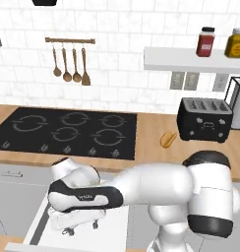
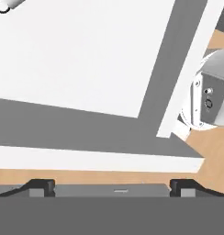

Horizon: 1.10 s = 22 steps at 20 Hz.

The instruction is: Pick the whisk from the drawer and place it on the counter.

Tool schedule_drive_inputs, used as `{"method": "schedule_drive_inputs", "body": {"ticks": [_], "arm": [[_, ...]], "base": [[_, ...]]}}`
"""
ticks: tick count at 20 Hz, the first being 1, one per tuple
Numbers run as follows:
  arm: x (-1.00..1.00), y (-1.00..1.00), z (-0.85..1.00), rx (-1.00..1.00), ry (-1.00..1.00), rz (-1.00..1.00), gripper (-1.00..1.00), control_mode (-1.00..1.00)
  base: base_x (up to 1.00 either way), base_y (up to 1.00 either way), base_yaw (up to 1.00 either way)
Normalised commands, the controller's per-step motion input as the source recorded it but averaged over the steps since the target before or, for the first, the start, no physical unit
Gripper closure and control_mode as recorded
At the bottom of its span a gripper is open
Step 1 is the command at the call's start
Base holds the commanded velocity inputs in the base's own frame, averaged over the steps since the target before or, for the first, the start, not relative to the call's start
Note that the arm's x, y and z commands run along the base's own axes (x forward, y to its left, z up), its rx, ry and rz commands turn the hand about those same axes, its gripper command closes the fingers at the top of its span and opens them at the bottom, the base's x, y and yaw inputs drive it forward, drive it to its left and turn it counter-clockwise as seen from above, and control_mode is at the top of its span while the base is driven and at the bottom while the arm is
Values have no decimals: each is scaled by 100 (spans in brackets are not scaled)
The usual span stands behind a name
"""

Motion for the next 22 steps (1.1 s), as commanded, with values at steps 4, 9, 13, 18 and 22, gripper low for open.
{"method": "schedule_drive_inputs", "body": {"ticks": [4, 9, 13, 18, 22], "arm": [[7, -96, 0, 5, -42, 0, -100, -100], [2, -26, 2, 14, -4, -10, -100, -100], [24, 2, 0, 10, -1, -18, -100, -100], [39, 23, 0, 3, -6, -16, -100, -100], [52, 54, 0, -4, -1, -12, -100, -100]], "base": [[0, 0, 0], [0, 0, 0], [0, 0, 0], [0, 0, 0], [0, 0, 0]]}}
